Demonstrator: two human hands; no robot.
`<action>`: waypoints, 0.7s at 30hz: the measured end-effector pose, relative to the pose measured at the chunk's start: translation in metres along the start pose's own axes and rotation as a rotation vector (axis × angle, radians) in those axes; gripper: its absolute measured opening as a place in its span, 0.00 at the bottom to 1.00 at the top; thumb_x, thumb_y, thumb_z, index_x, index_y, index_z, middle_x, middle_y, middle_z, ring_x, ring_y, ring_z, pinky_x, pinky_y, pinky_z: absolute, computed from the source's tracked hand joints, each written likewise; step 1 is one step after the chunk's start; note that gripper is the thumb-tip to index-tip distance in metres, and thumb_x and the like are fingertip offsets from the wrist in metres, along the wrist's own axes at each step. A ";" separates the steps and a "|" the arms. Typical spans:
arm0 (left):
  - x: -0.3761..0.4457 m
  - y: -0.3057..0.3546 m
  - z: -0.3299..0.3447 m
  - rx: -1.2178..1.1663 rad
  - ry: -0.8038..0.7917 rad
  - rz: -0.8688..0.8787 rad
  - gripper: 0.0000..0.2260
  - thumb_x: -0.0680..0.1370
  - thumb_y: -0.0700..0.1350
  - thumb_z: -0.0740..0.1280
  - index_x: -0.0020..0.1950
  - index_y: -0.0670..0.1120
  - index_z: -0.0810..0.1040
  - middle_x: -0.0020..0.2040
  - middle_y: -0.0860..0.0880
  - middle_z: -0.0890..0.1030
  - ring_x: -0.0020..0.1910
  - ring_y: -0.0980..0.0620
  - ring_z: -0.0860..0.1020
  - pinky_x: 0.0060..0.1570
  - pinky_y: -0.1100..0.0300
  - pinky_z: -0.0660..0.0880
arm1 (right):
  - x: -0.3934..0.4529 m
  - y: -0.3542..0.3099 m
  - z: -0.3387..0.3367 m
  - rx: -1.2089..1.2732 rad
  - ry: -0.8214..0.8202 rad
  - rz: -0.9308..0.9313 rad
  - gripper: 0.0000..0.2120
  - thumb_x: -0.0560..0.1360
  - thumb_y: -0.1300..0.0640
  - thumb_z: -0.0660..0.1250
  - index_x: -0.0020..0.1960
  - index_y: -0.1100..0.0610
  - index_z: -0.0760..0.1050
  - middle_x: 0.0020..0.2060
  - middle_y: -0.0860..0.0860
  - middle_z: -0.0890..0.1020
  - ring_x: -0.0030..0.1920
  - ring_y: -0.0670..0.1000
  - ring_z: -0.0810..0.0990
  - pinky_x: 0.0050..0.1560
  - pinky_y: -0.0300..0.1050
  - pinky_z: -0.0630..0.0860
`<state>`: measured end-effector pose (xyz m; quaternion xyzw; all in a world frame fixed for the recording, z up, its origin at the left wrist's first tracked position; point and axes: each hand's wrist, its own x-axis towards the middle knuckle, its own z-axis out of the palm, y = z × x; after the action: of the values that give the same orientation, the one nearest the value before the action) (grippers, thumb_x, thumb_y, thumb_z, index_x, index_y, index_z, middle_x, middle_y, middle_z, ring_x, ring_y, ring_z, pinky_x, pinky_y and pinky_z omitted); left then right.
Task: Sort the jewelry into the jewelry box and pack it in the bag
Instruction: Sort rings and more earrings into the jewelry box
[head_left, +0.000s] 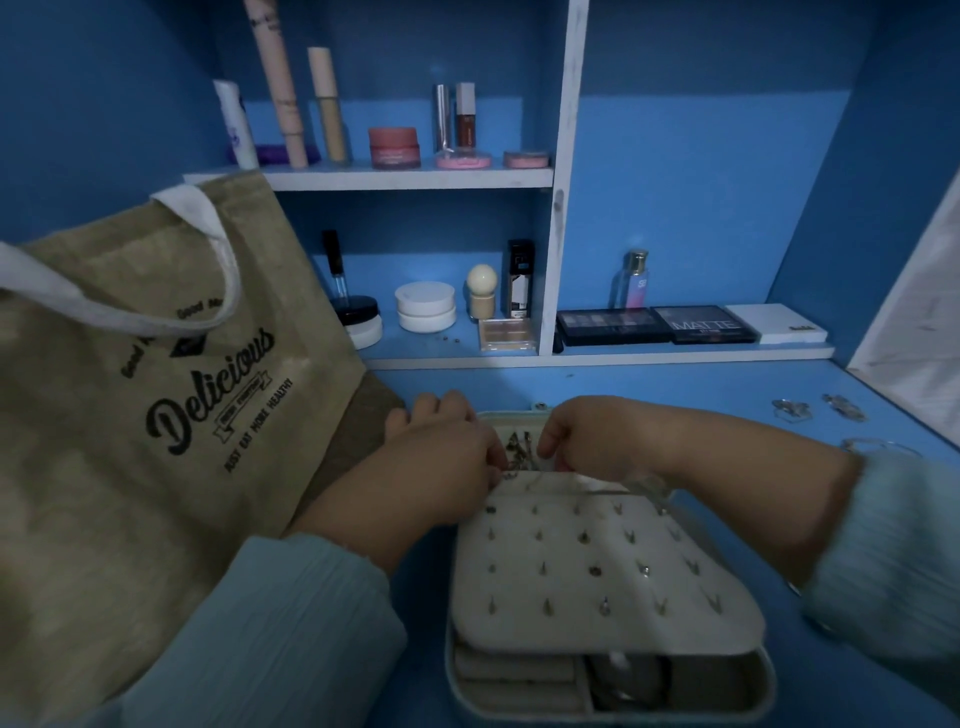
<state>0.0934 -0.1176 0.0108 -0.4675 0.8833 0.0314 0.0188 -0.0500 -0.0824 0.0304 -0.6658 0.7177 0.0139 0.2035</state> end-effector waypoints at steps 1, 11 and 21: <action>0.001 0.000 0.001 -0.021 -0.009 0.002 0.12 0.80 0.52 0.58 0.61 0.61 0.73 0.63 0.52 0.64 0.64 0.50 0.59 0.64 0.54 0.56 | 0.001 0.000 0.001 -0.026 -0.001 0.013 0.14 0.78 0.61 0.58 0.61 0.60 0.75 0.58 0.54 0.78 0.59 0.55 0.76 0.57 0.43 0.73; 0.006 0.002 0.003 -0.200 -0.099 -0.005 0.15 0.79 0.45 0.55 0.60 0.59 0.74 0.63 0.51 0.64 0.64 0.49 0.60 0.65 0.53 0.55 | -0.002 -0.004 0.006 -0.041 -0.056 0.001 0.16 0.77 0.63 0.58 0.63 0.56 0.74 0.59 0.56 0.77 0.60 0.56 0.75 0.56 0.44 0.71; 0.006 -0.005 0.001 -0.168 0.009 -0.008 0.05 0.75 0.58 0.65 0.50 0.64 0.77 0.58 0.55 0.68 0.62 0.51 0.61 0.60 0.54 0.56 | -0.015 -0.004 -0.001 -0.005 -0.073 -0.041 0.14 0.78 0.55 0.60 0.63 0.52 0.74 0.62 0.47 0.75 0.59 0.47 0.72 0.52 0.34 0.64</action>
<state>0.0939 -0.1250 0.0092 -0.4711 0.8757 0.1031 -0.0240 -0.0455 -0.0691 0.0368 -0.6798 0.6961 0.0356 0.2281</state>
